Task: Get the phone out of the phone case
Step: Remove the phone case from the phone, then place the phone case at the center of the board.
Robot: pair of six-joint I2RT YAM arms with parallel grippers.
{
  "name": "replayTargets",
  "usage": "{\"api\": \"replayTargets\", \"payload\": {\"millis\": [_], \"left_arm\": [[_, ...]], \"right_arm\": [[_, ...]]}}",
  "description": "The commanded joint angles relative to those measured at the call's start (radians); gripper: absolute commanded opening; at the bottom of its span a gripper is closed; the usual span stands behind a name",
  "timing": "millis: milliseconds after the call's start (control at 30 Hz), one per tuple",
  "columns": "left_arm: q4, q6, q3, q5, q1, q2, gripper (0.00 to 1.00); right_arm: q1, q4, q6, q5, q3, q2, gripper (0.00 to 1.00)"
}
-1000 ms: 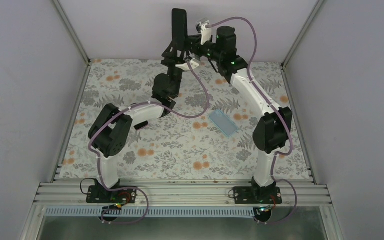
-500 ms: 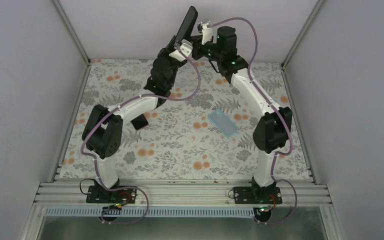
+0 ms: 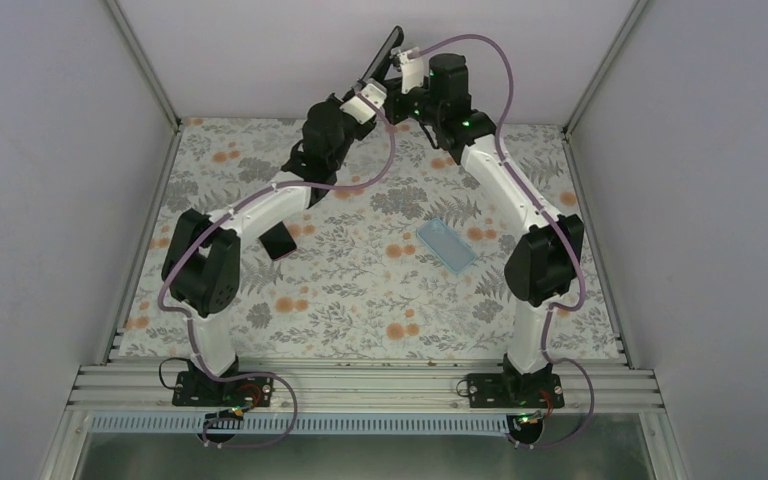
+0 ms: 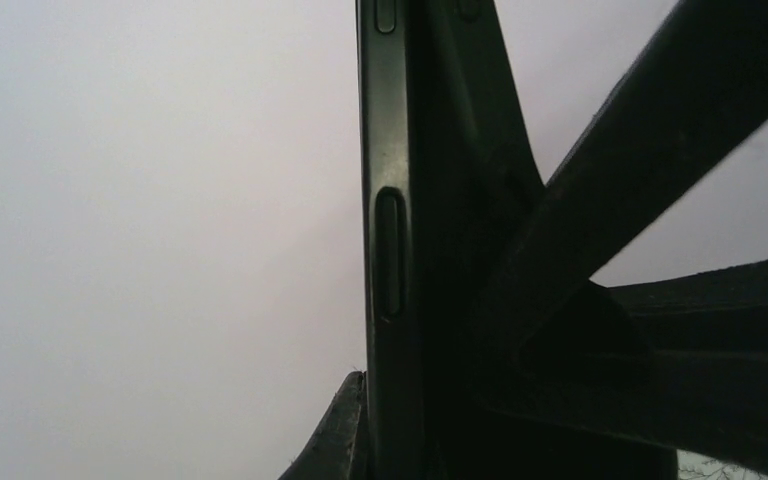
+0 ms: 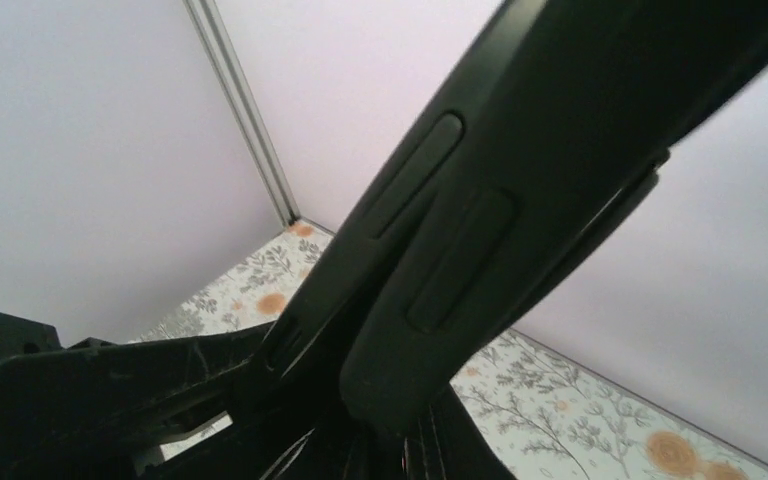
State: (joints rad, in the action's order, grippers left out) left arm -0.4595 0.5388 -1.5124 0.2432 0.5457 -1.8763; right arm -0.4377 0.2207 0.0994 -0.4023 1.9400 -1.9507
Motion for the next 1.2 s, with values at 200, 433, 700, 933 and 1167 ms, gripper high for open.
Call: {"api": "replayTargets", "payload": {"millis": [200, 433, 700, 933, 1167], "left_arm": [[0.047, 0.106, 0.168, -0.054, -0.142, 0.279, 0.02], [0.219, 0.263, 0.336, -0.167, -0.259, 0.507, 0.02], [0.439, 0.548, 0.599, -0.119, -0.269, 0.774, 0.02], [0.442, 0.623, 0.887, -0.033, -0.090, 1.026, 0.02], [0.481, 0.506, 0.941, 0.090, 0.191, 0.871, 0.02]], "right_arm": [[0.132, 0.499, -0.404, 0.107, 0.124, -0.027, 0.03], [0.308, 0.554, -0.590, 0.283, -0.187, 0.162, 0.03], [0.495, 0.793, -0.807, 0.103, -0.572, 0.416, 0.03], [0.652, 0.816, -0.888, 0.029, -0.867, 0.521, 0.03], [0.788, 0.807, -0.947, 0.008, -0.993, 0.479, 0.03]]}}
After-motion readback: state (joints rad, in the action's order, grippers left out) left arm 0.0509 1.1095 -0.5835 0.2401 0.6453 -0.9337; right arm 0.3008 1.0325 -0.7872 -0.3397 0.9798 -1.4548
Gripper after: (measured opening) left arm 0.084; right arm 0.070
